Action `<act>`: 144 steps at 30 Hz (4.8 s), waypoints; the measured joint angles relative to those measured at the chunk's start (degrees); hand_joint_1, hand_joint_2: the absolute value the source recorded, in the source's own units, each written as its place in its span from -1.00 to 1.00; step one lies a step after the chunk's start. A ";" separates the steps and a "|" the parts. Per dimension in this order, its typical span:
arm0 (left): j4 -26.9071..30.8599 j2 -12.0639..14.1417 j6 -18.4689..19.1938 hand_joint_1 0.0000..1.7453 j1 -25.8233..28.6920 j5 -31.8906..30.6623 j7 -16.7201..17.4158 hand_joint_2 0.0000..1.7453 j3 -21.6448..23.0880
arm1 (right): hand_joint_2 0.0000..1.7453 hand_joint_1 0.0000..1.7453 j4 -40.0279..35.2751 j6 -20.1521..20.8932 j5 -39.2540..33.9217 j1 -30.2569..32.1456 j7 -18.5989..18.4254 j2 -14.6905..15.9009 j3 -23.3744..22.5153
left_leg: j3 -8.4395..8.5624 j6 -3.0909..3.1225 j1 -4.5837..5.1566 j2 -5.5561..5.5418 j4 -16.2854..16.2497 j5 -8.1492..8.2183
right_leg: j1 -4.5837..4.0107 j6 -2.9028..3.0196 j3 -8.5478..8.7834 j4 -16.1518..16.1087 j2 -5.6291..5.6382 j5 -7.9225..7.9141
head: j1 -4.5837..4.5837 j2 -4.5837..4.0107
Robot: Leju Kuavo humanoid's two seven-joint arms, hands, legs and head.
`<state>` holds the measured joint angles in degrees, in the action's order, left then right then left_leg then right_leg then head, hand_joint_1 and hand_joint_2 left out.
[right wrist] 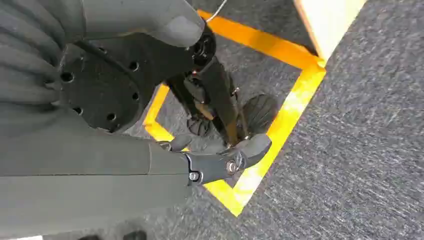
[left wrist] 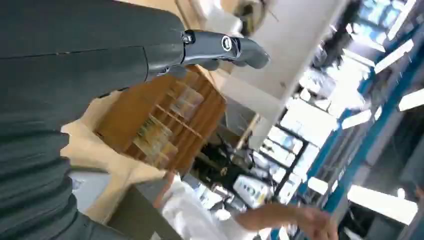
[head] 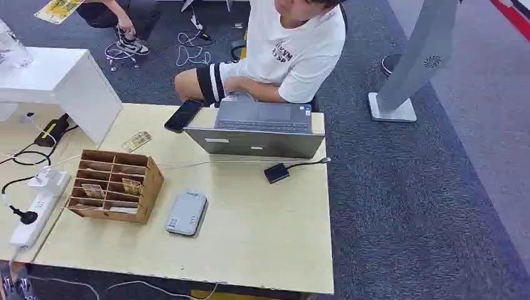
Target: Pass the card to the sensor for recognition and then transmit it.
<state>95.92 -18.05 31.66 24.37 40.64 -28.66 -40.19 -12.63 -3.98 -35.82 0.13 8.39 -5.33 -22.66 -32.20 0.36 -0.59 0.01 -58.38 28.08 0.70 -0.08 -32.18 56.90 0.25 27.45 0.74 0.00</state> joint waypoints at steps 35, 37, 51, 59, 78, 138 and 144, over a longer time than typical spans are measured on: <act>3.94 20.42 -28.67 -1.00 -22.25 -51.62 7.24 1.00 20.61 | -1.00 -1.00 1.31 -2.73 17.98 -1.24 -7.01 0.00 12.66 | 0.05 -0.04 -0.01 0.02 0.00 -0.07 | 0.00 0.02 -0.02 0.03 0.06 -0.03 | 0.00 0.00; 3.57 21.93 -30.75 -1.00 -23.59 -54.33 8.00 1.00 22.06 | -1.00 -1.00 1.38 -3.17 19.36 -1.29 -7.48 0.00 13.64 | 0.05 -0.04 -0.01 0.02 0.00 -0.07 | 0.00 0.02 -0.02 0.04 0.07 -0.03 | 0.00 0.00; 1.76 30.69 -45.13 -1.00 -29.67 -72.03 12.05 1.00 29.59 | -1.00 -1.00 1.62 -5.46 29.68 -1.70 -10.36 0.00 20.46 | 0.03 -0.06 -0.01 0.02 0.00 -0.10 | 0.00 0.02 -0.03 0.05 0.07 -0.03 | 0.00 0.00; 0.64 32.28 -46.11 1.00 -30.64 -72.95 12.37 1.00 30.97 | -1.00 -1.00 1.64 -5.55 30.75 -1.79 -10.38 0.00 22.10 | 0.03 -0.06 -0.02 0.02 0.00 -0.10 | 0.00 0.02 -0.04 0.05 0.08 -0.03 | 0.00 0.00; -0.32 33.44 -44.93 1.00 -30.56 -70.08 11.67 1.00 31.28 | -1.00 -1.00 1.88 -5.64 31.76 -1.77 -11.36 0.00 22.80 | 0.02 -0.06 -0.02 0.02 0.00 -0.10 | 0.00 0.02 -0.04 0.05 0.07 -0.03 | 0.00 0.00; -12.48 35.78 -56.58 1.00 -26.18 -115.57 28.13 1.00 56.78 | -1.00 -1.00 2.10 -4.52 35.01 -1.81 -10.62 -1.57 22.86 | -0.01 -0.07 -0.02 0.00 0.00 -0.11 | 0.00 0.02 -0.06 0.05 0.05 -0.06 | 0.02 0.00; -15.18 34.69 -56.80 1.00 -27.09 -114.21 28.57 1.00 57.96 | -1.00 -1.00 2.10 -4.63 35.36 -1.83 -11.02 -1.79 22.86 | 0.00 -0.07 -0.03 0.04 0.00 -0.11 | 0.00 0.02 -0.08 0.05 0.10 -0.06 | 0.00 0.00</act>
<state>80.74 16.63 -25.14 -2.72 -73.57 -0.09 17.77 -10.53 -8.61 -0.46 -1.69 -2.62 -7.13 0.20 -32.20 0.29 -0.61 0.05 -58.38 27.97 0.70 -0.06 -32.26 56.95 0.34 27.39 0.74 0.00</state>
